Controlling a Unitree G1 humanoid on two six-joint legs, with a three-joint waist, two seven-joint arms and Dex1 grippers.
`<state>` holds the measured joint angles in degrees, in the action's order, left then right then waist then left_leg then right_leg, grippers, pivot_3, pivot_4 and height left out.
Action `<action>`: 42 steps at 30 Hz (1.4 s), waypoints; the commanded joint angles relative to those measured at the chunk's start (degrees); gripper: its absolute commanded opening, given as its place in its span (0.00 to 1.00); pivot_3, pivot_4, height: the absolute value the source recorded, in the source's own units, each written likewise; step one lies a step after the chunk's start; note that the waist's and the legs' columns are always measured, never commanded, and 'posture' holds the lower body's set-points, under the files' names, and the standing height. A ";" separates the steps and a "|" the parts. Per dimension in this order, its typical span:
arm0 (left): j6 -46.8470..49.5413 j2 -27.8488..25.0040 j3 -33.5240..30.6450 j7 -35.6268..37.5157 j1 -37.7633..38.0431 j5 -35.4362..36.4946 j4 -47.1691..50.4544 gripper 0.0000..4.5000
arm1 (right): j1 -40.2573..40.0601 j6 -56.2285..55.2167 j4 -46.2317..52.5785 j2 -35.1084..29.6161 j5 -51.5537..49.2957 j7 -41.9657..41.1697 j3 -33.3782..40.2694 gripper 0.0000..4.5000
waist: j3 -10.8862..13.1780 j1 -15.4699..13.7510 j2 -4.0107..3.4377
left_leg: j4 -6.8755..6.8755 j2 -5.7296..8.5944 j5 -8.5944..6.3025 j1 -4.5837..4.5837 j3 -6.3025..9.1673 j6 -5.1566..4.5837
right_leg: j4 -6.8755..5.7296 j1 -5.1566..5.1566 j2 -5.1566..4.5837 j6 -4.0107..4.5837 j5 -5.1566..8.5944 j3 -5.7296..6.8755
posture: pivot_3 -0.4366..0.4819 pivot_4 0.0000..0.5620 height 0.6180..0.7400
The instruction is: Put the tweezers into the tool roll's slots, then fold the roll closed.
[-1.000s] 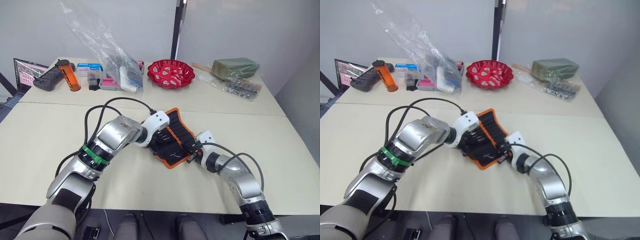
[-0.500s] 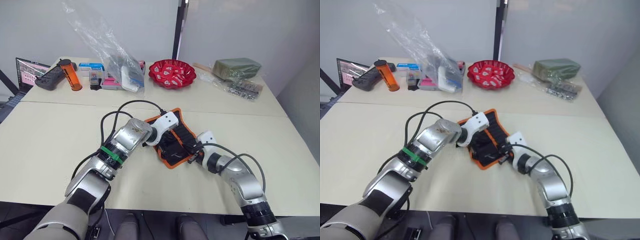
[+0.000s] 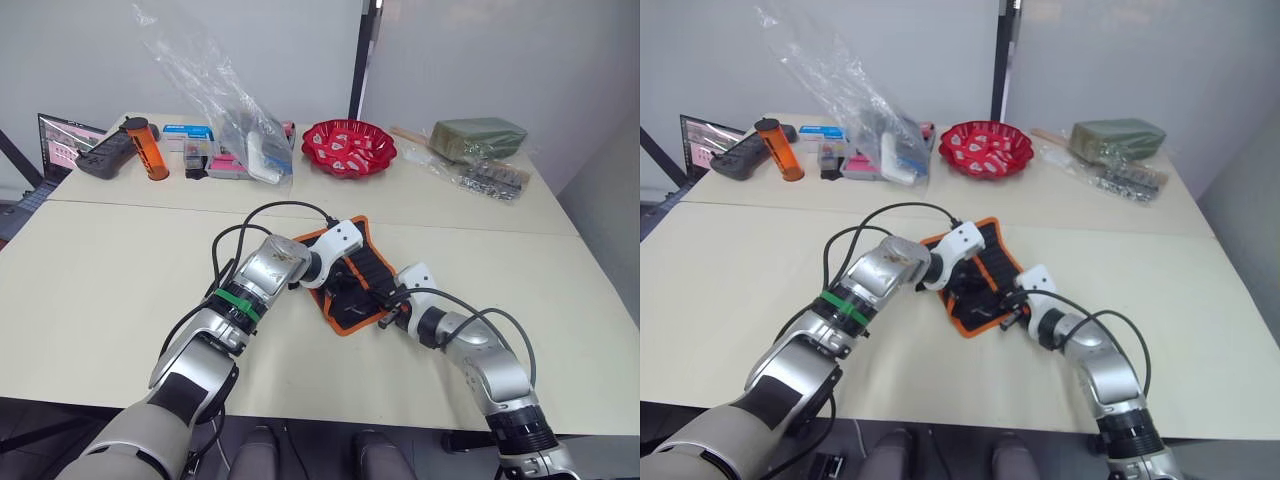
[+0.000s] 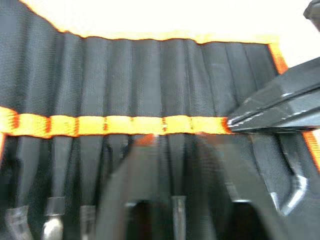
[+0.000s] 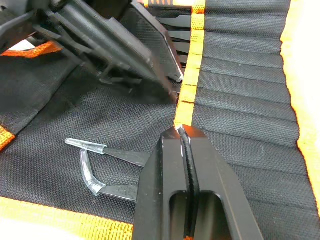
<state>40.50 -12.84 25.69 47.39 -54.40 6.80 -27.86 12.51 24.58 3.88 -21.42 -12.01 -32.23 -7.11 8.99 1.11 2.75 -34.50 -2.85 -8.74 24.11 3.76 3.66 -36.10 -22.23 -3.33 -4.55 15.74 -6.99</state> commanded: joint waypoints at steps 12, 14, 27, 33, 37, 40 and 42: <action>19.29 -14.93 -11.96 -0.90 7.43 4.57 30.42 0.99 | -0.07 3.01 -7.22 -0.06 1.96 -2.16 -3.58 0.00 | -0.02 1.55 -0.08 | 0.07 -0.01 0.00 -0.08 0.05 0.00 | -0.09 0.02 0.01 -0.04 0.00 0.01 | 0.48 0.27 1.00; 21.08 -16.40 -13.64 -1.28 9.18 5.68 33.01 0.99 | 0.30 2.79 -7.75 -0.10 2.04 -2.47 -3.70 0.00 | -0.02 1.58 -0.08 | 0.09 -0.02 0.00 -0.11 0.06 0.00 | -0.12 0.02 0.02 -0.03 0.00 0.01 | 0.48 0.27 1.00; 11.47 -28.33 -45.04 -1.56 36.95 13.82 52.64 0.99 | 2.94 1.25 -11.55 -1.05 2.83 -6.06 -4.78 0.00 | -0.04 2.39 -0.09 | 0.22 -0.09 0.00 -0.33 0.04 0.01 | -0.10 0.11 -0.01 0.09 0.03 0.01 | 0.48 0.27 1.00; 3.28 -25.09 -58.34 -4.66 52.83 15.03 55.41 0.99 | 4.68 0.26 -13.80 -1.11 3.16 -7.66 -5.52 0.00 | -0.13 2.40 0.05 | 0.22 -0.11 -0.02 -0.53 0.03 0.02 | -0.07 0.08 -0.02 0.61 0.29 0.03 | 0.48 0.27 1.00; 4.65 -19.36 -68.80 -5.00 61.63 22.25 55.27 0.99 | 5.74 -0.42 -15.21 -0.91 3.40 -8.61 -5.93 0.00 | -0.16 2.55 0.13 | 0.27 -0.17 -0.21 -0.73 -0.14 0.32 | 0.00 0.11 -0.10 0.70 0.32 0.02 | 0.48 0.27 1.00; 0.58 -14.41 -74.44 -7.34 66.41 24.59 53.48 0.99 | 6.35 -1.00 -16.38 -0.66 3.73 -9.47 -6.52 0.00 | -0.21 2.59 0.23 | 0.27 -0.23 -0.22 -0.80 -0.14 0.33 | -0.02 0.09 -0.07 0.76 0.33 0.07 | 0.48 0.27 1.00; -2.22 -12.41 -75.98 -7.87 69.25 25.08 53.33 0.99 | 6.68 -1.33 -16.97 -0.44 3.98 -9.96 -6.74 0.00 | -0.25 2.73 0.29 | 0.27 -0.23 -0.26 -0.83 -0.22 0.40 | 0.02 0.10 -0.10 0.78 0.34 0.04 | 0.48 0.27 1.00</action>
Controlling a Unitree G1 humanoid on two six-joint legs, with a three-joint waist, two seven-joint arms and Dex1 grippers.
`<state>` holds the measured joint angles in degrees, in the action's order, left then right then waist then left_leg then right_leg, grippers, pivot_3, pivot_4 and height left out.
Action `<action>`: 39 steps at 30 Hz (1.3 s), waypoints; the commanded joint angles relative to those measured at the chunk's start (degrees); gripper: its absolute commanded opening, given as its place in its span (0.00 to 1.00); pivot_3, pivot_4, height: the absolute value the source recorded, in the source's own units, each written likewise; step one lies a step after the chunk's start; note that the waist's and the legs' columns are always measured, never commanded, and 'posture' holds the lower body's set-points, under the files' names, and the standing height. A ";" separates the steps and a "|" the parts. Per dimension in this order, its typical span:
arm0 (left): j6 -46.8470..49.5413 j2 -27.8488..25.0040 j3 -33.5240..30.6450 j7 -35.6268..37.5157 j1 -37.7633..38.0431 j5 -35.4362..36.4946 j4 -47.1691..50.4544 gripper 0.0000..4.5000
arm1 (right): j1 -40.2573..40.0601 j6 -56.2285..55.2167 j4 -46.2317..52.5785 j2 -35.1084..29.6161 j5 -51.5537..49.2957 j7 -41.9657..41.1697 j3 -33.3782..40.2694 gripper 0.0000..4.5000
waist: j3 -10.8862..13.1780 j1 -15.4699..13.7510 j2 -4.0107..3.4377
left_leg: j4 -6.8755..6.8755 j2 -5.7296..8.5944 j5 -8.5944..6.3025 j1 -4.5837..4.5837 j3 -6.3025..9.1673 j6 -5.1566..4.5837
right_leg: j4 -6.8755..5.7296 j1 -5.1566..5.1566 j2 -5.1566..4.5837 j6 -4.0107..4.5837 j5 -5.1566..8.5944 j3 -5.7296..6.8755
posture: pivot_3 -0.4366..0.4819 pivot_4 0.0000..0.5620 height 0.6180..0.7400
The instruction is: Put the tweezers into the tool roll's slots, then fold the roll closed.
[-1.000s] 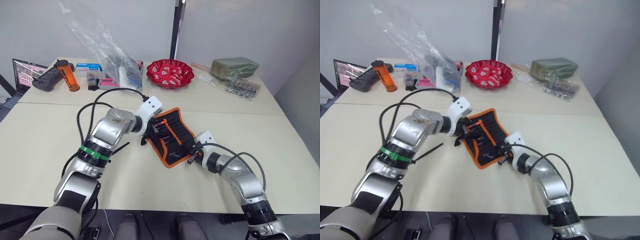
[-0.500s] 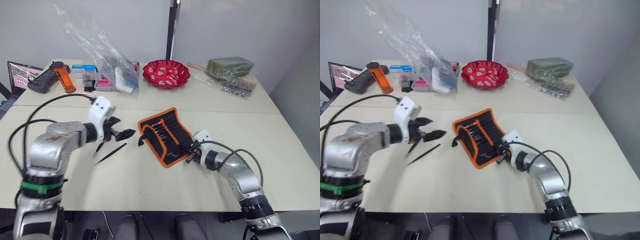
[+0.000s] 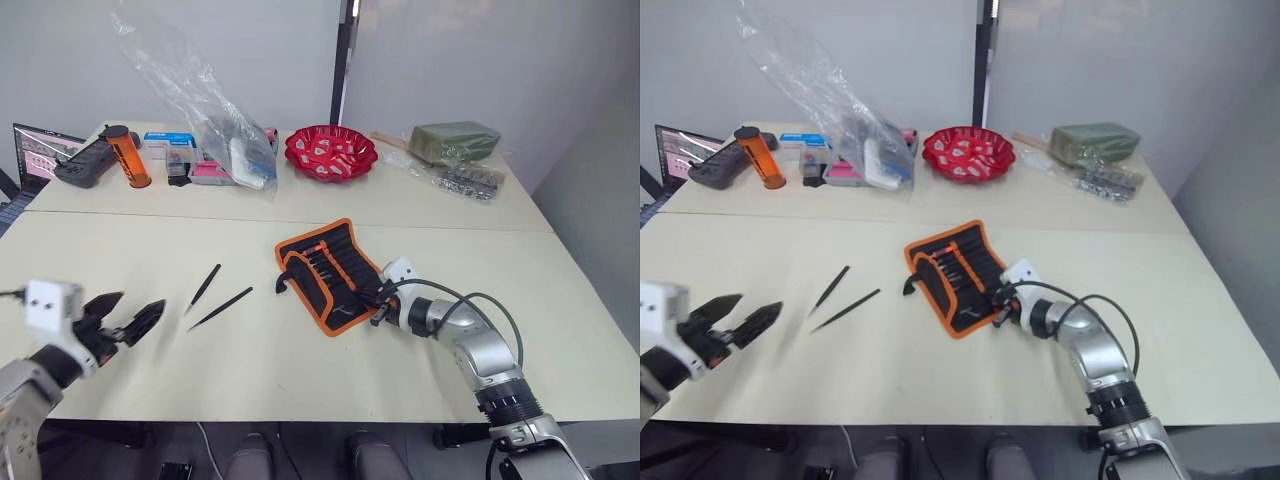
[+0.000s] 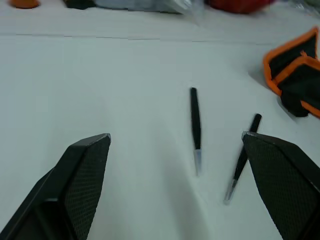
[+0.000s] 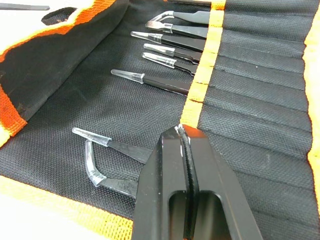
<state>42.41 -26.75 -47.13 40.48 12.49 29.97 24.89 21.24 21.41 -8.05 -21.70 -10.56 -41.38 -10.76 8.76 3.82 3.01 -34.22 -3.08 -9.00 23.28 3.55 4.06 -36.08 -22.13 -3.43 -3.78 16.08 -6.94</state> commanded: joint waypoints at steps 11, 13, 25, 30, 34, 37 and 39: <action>-11.40 4.73 -3.76 -2.56 12.22 6.32 1.74 0.99 | -0.59 1.10 -6.95 0.17 3.36 -2.72 -3.42 0.00 | -0.10 0.02 0.16 | 0.00 -0.29 -0.14 -0.01 -0.30 0.22 | 0.19 -0.13 0.01 0.21 0.12 0.01 | 0.48 0.27 1.00; -11.78 4.68 -3.40 -3.05 12.88 6.96 2.03 0.99 | -0.79 1.07 -6.75 0.14 3.31 -2.78 -3.42 0.00 | -0.10 0.04 0.16 | 0.00 -0.37 -0.15 -0.01 -0.39 0.24 | 0.21 -0.16 0.02 0.22 0.13 0.02 | 0.48 0.27 1.00; -4.66 -3.95 6.68 -11.58 2.15 10.09 5.09 0.99 | -2.70 1.81 -4.50 -0.28 2.95 -1.54 -2.50 0.00 | -0.10 -0.28 0.15 | 0.00 -0.40 -0.17 0.00 -0.46 0.25 | 0.26 -0.17 0.04 0.24 0.13 0.02 | 0.48 0.27 1.00; 0.14 -9.51 15.28 -15.00 -5.06 5.89 0.39 0.99 | -3.65 2.14 -3.43 -0.14 2.74 -0.57 -2.19 0.00 | -0.09 -0.20 0.13 | 0.02 -0.41 -0.20 -0.01 -0.46 0.20 | 0.22 -0.18 0.11 0.23 0.13 0.02 | 0.48 0.27 1.00; 1.94 -12.66 21.75 -14.01 -9.46 3.20 -4.29 0.99 | -4.36 2.44 -2.49 0.07 2.64 0.30 -1.97 0.00 | -0.09 -0.20 0.12 | 0.05 -0.40 -0.21 -0.01 -0.44 0.17 | 0.19 -0.17 0.14 0.22 0.12 0.02 | 0.48 0.27 1.00; 1.37 -14.17 24.89 -12.58 -11.75 1.24 -8.44 0.82 | -4.96 2.75 -1.61 -0.14 2.47 0.95 -1.50 0.00 | -0.09 -0.26 0.12 | 0.06 -0.39 -0.24 -0.02 -0.44 0.15 | 0.18 -0.17 0.15 0.22 0.12 0.02 | 0.48 0.27 1.00; 0.65 -14.75 27.05 -11.12 -13.44 0.34 -10.17 0.67 | -5.36 2.83 -1.20 -0.37 2.43 1.15 -1.34 0.00 | -0.08 -0.36 0.12 | 0.13 -0.39 -0.24 -0.02 -0.44 0.15 | 0.18 -0.19 0.14 0.22 0.12 0.03 | 0.48 0.27 1.00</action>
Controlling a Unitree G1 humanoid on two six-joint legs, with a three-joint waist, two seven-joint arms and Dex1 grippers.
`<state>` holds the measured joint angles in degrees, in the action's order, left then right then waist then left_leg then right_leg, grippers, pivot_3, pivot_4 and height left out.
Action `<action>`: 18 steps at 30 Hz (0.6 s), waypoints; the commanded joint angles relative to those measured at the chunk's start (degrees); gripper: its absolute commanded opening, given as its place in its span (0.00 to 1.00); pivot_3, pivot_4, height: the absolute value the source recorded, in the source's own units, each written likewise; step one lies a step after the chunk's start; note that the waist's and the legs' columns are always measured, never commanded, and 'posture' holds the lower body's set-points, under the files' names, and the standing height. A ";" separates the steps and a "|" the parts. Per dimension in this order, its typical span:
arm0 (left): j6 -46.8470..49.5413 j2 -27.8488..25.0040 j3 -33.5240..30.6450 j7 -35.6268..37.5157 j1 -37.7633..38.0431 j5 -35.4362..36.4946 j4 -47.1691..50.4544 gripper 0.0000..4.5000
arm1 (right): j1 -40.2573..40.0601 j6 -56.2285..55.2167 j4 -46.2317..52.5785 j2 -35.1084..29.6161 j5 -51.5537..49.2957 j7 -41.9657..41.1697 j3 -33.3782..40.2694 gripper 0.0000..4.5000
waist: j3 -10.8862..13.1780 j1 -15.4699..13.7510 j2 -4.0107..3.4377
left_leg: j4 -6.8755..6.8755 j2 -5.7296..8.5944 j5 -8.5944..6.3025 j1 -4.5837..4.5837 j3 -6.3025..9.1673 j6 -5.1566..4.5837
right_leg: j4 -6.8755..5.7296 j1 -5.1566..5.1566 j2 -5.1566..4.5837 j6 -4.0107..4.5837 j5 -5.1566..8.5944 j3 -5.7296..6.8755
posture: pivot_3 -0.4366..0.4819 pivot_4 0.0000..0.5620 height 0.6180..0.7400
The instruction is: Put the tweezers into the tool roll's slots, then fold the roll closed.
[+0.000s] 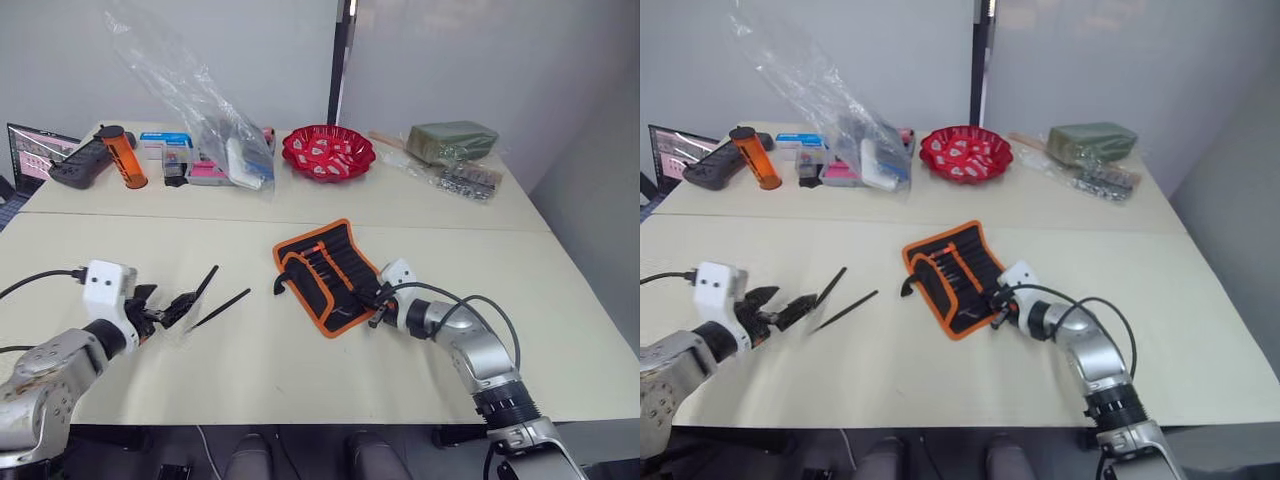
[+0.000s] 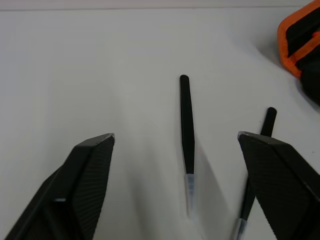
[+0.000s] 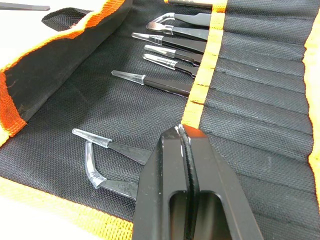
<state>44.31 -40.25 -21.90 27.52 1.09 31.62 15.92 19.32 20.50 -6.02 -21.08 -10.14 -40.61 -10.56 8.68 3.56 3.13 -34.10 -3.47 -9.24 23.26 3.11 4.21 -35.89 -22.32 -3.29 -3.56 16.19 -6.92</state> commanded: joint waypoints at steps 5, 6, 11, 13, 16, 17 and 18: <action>-3.22 -1.78 4.81 2.63 -5.30 -4.54 -4.55 0.61 | -3.93 4.03 -2.52 -1.11 1.97 1.23 -1.13 0.00 | 0.01 -0.43 0.00 | 0.05 0.01 0.00 0.00 0.00 0.00 | 0.00 0.00 0.00 0.00 0.00 0.01 | 0.48 0.27 1.00; -3.83 -2.10 5.71 2.97 -5.60 -5.53 -5.13 0.61 | -3.98 4.08 -2.42 -1.11 1.92 1.37 -1.07 0.00 | 0.00 -0.52 0.00 | 0.06 0.01 0.00 0.00 0.00 0.00 | 0.00 0.00 0.00 0.00 0.00 0.00 | 0.48 0.27 1.00; -6.12 -3.13 10.16 4.10 -6.99 -10.03 -7.71 0.61 | -4.34 4.24 -1.88 -1.18 1.87 1.75 -0.85 0.00 | 0.01 -0.93 -0.01 | 0.10 0.01 0.00 -0.01 0.00 0.00 | 0.01 -0.02 0.00 0.00 0.00 0.00 | 0.48 0.27 1.00; -6.44 -3.48 11.15 4.36 -7.17 -11.37 -8.48 0.61 | -4.38 4.24 -1.82 -1.15 1.90 1.90 -0.74 0.00 | 0.01 -1.08 -0.02 | 0.11 0.01 0.00 -0.04 0.00 0.00 | 0.01 0.01 -0.01 -0.01 0.00 0.00 | 0.48 0.27 1.00; -6.23 -3.39 11.39 4.54 -7.21 -12.41 -9.50 0.55 | -4.54 4.46 -1.42 -1.23 1.78 2.07 -0.63 0.00 | 0.02 -1.12 -0.08 | 0.11 0.01 0.00 -0.06 -0.01 0.01 | 0.01 0.01 -0.01 0.00 0.00 0.00 | 0.48 0.27 1.00; -5.92 -3.30 11.30 4.73 -7.21 -12.46 -9.81 0.49 | -4.59 4.51 -1.34 -1.25 1.75 2.12 -0.63 0.00 | 0.01 -1.13 -0.11 | 0.11 0.01 0.00 -0.06 -0.01 0.01 | 0.01 0.01 -0.02 0.00 0.00 0.00 | 0.48 0.27 1.00; -5.96 -3.42 11.39 5.00 -7.13 -12.67 -10.16 0.42 | -4.61 4.58 -1.29 -1.24 1.73 2.17 -0.61 0.00 | -0.01 -1.12 -0.14 | 0.11 0.01 0.00 -0.06 -0.01 0.01 | 0.01 0.01 -0.02 0.00 0.00 0.00 | 0.48 0.27 1.00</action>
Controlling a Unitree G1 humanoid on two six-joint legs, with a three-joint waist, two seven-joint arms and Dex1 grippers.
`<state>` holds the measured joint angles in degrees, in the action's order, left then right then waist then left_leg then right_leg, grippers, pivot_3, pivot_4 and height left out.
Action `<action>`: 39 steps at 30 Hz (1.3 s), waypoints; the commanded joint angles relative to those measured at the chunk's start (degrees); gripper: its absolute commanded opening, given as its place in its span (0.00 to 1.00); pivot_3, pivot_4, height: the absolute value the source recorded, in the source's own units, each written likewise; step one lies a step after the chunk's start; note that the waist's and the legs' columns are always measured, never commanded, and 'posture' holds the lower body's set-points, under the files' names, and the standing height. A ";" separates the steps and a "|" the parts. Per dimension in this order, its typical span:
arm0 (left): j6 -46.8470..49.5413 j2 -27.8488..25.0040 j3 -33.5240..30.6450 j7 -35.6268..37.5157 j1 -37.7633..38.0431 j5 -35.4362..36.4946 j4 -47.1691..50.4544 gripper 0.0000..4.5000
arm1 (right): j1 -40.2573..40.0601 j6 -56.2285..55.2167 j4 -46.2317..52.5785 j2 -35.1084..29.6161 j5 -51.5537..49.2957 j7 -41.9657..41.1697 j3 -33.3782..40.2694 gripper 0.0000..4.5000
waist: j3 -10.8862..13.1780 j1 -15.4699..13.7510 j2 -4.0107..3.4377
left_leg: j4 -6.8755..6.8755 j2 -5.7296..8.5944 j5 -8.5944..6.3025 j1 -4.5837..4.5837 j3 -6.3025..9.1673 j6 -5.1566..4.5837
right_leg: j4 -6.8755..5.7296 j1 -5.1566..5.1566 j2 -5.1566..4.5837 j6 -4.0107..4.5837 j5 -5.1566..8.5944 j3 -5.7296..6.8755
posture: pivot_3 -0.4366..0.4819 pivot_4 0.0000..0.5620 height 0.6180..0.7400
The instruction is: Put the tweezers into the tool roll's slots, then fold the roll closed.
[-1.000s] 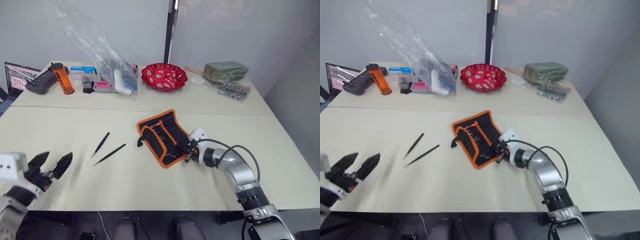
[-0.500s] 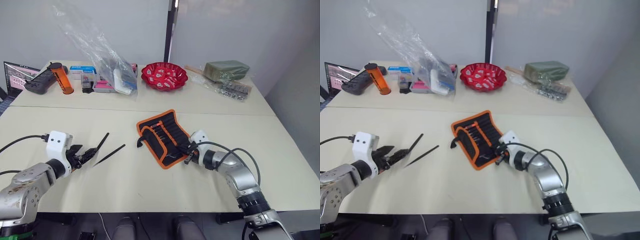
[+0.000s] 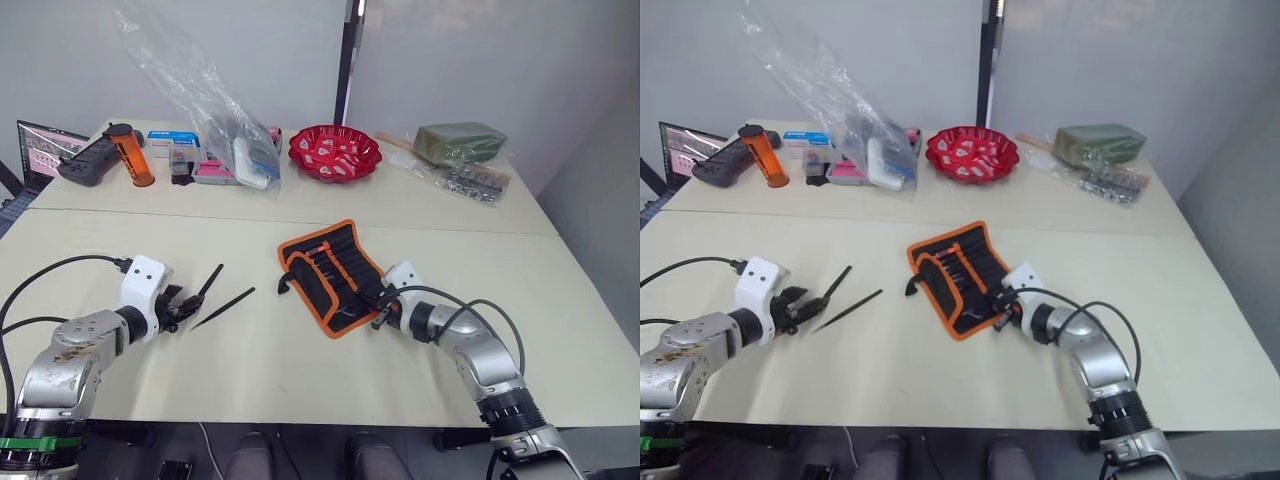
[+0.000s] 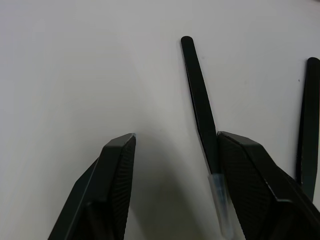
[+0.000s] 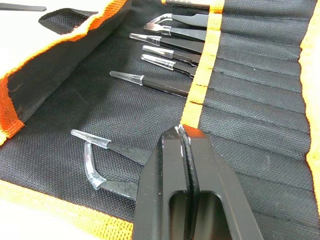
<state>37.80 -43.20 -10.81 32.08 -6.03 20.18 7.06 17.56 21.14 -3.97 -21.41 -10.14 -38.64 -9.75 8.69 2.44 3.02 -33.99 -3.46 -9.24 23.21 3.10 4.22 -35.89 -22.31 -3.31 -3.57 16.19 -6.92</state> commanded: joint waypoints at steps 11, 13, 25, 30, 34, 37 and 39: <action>-4.05 -1.37 -4.03 0.81 -4.94 -1.31 -2.53 0.00 | -2.06 4.00 -3.80 -0.65 1.67 0.20 -1.31 0.00 | -0.02 -0.03 -0.12 | 0.00 -0.01 0.01 0.00 0.00 -0.01 | -0.01 -0.01 0.01 -0.01 0.00 0.01 | 0.48 0.27 1.00; -3.14 -1.90 -4.85 1.24 -8.01 -0.04 -1.72 0.00 | -2.05 3.96 -3.91 -0.68 1.71 0.17 -1.29 0.00 | 0.02 -0.15 0.04 | 0.00 -0.01 0.01 0.05 0.02 -0.01 | -0.01 -0.03 0.02 -0.01 0.00 0.04 | 0.48 0.27 1.00; 5.66 0.81 6.81 6.73 -27.70 3.46 2.64 0.00 | -3.77 4.36 -2.29 0.08 1.52 1.46 -0.86 0.00 | 0.03 -0.25 0.11 | 0.00 0.04 0.25 0.11 0.06 -0.40 | -0.17 0.10 0.07 -0.17 -0.09 0.01 | 0.48 0.27 1.00; 7.57 5.55 16.27 11.47 -37.22 2.31 0.34 0.00 | -5.14 4.64 -0.88 0.35 1.45 2.41 -0.63 0.00 | 0.02 -0.05 0.09 | -0.02 0.10 0.27 0.20 0.05 -0.42 | -0.16 0.16 0.07 -0.21 -0.11 -0.05 | 0.48 0.27 1.00; 4.80 9.08 23.38 12.00 -42.03 -3.08 -3.80 0.00 | -6.00 4.92 0.09 0.75 1.45 3.39 -0.32 0.00 | 0.02 0.05 -0.01 | 0.04 0.09 0.27 0.21 0.09 -0.44 | -0.18 0.13 0.12 -0.57 -0.26 -0.06 | 0.48 0.27 1.00; 8.32 11.82 29.35 13.59 -46.59 -5.36 -6.60 0.00 | -6.55 4.99 0.65 1.03 1.43 3.98 -0.10 0.00 | 0.02 0.01 -0.02 | 0.05 0.10 0.26 0.31 0.10 -0.45 | -0.18 0.08 0.13 -0.64 -0.23 -0.08 | 0.48 0.27 1.00; 8.58 13.91 30.73 14.63 -48.80 -5.78 -9.34 0.00 | -6.86 5.09 1.04 1.18 1.44 4.30 0.01 0.00 | 0.02 0.00 -0.03 | 0.04 0.11 0.27 0.35 0.13 -0.45 | -0.17 0.08 0.14 -0.66 -0.22 -0.08 | 0.48 0.27 1.00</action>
<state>46.44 -30.58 19.10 45.53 -52.08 15.35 -1.38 14.05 21.60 0.72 -19.77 -10.26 -35.19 -8.30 8.71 2.44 2.99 -33.96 -3.33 -8.98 23.56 3.23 3.77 -36.06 -22.23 -3.18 -4.23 15.98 -7.01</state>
